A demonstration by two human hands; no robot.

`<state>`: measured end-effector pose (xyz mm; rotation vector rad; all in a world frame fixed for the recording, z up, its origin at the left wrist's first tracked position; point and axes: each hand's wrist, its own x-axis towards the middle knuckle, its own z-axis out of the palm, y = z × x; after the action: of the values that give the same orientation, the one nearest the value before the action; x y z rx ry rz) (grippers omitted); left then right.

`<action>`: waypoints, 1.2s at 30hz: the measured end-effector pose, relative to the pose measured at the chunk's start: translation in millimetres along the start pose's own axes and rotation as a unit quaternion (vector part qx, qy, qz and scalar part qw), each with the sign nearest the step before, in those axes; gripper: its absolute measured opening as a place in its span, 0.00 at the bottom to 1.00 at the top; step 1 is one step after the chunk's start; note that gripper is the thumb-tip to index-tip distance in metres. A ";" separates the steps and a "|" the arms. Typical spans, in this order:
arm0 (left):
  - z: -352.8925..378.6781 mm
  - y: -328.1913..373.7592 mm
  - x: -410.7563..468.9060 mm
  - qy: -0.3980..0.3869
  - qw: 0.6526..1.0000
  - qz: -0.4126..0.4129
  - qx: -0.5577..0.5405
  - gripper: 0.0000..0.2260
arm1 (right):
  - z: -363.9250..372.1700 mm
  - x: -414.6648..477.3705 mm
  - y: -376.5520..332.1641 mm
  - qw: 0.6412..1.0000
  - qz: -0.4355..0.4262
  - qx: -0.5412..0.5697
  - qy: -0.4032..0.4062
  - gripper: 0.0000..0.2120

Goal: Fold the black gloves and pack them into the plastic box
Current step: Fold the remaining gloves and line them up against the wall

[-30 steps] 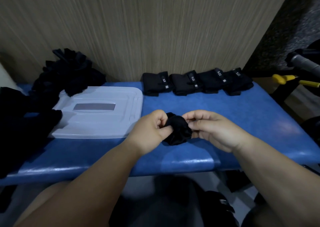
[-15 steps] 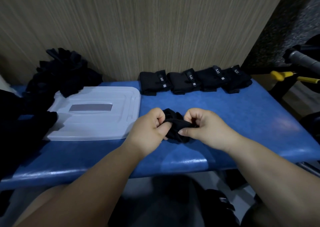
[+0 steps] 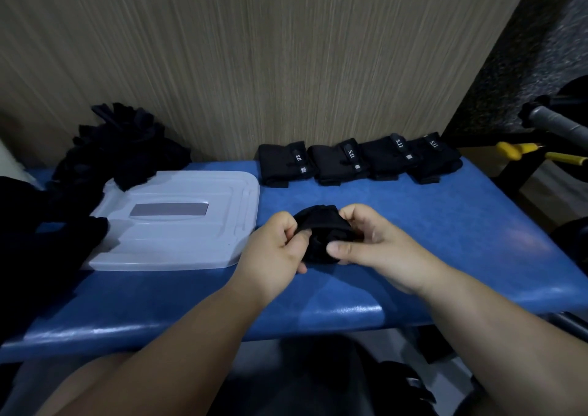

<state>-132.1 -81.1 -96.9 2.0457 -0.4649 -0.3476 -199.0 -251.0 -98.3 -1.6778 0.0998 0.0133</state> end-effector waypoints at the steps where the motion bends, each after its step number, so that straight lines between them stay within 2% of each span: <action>1: -0.1 -0.1 0.4 0.003 1.000 0.002 0.001 0.12 | 1.0 -0.7 -0.4 1.000 -0.010 -0.007 -0.003 0.22; 6: -1.2 0.7 0.2 0.005 1.000 0.019 -0.011 0.12 | 3.7 0.7 -2.4 0.997 -0.027 0.002 0.071 0.13; 9: 0.5 0.8 -2.2 -0.008 0.998 0.034 -0.047 0.11 | 0.7 5.6 -0.7 0.988 -0.033 -0.022 0.151 0.13; 13: 2.8 -0.2 -5.9 -0.044 0.997 0.063 -0.034 0.12 | -0.1 4.8 1.3 0.964 -0.050 -0.149 0.214 0.13; 17: -2.4 -5.5 -2.1 -0.103 0.993 0.051 -0.040 0.12 | 1.8 -1.4 -3.5 0.950 -0.100 -0.214 0.206 0.12; 20: -6.7 -4.4 1.7 -0.132 0.971 -0.032 -0.198 0.18 | 2.7 -5.2 -7.6 0.953 -0.135 -0.197 0.188 0.14; 23: -5.7 -1.3 5.2 -0.148 0.933 -0.100 -0.312 0.27 | 6.5 -7.7 -9.7 0.959 -0.163 -0.187 0.139 0.08; 26: -6.0 -1.8 8.2 -0.102 0.894 -0.114 -0.421 0.23 | 11.0 -9.0 -9.2 0.964 -0.163 -0.200 0.070 0.12; 28: -8.6 -4.7 11.4 -0.063 0.888 -0.098 -0.445 0.17 | 10.5 -10.3 -10.3 0.979 -0.119 -0.159 0.037 0.15; 30: -10.0 -7.2 14.2 -0.032 0.894 -0.083 -0.439 0.15 | 7.3 -11.0 -11.0 0.996 -0.058 -0.061 -0.006 0.20; 32: -9.3 -7.5 15.3 0.000 0.901 -0.065 -0.428 0.13 | 5.4 -10.9 -10.9 0.997 -0.002 0.062 -0.043 0.27; 34: -7.5 -6.3 15.0 0.021 0.909 -0.040 -0.413 0.14 | 10.4 -11.2 -14.0 0.989 0.045 0.135 -0.033 0.28; 36: -3.9 -4.9 13.3 0.020 0.914 -0.008 -0.404 0.13 | 17.2 -10.9 -15.5 0.985 0.081 0.150 0.012 0.26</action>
<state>-117.7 -82.1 -99.9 1.2429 -0.2161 -0.4193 -207.8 -231.6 -84.1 -1.3657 0.2446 0.0969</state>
